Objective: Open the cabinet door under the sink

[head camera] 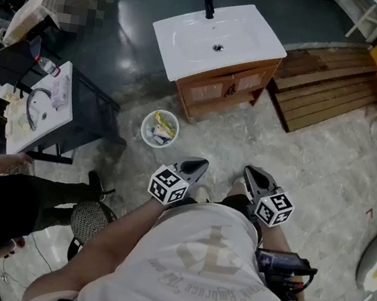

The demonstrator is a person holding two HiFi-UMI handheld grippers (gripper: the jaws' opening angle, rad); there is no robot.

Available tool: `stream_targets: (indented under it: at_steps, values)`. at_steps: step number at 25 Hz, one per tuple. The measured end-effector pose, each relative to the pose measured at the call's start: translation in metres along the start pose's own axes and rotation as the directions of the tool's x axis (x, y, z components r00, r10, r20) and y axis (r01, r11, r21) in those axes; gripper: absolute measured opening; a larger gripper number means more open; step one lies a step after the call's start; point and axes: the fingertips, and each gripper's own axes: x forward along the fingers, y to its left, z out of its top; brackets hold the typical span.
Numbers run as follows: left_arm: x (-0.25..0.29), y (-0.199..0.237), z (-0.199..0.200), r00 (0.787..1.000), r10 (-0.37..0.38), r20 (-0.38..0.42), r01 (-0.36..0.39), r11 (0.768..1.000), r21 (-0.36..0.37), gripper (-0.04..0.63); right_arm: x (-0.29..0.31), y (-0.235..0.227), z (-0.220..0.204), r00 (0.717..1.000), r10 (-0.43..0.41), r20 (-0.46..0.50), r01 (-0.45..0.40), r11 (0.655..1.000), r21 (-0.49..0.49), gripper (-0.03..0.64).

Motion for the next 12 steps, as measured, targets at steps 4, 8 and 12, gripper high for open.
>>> stream_targets:
  at_steps: [4, 8, 12]
  values:
    - [-0.002, 0.005, 0.0, 1.0, 0.006, -0.002, -0.006, 1.0, 0.0, 0.011, 0.002, -0.002, 0.008, 0.999, 0.004, 0.048, -0.007, 0.999, 0.046, 0.012]
    - [-0.003, 0.009, 0.0, 1.0, 0.013, 0.006, -0.013, 1.0, -0.006, 0.011, 0.004, -0.003, 0.009, 0.999, -0.007, 0.035, 0.006, 1.0, 0.023, 0.014]
    - [-0.007, 0.013, 0.002, 0.999, 0.026, 0.02, -0.026, 1.0, -0.016, 0.011, 0.006, -0.005, 0.01, 1.0, -0.019, 0.023, 0.019, 1.0, 0.011, 0.014]
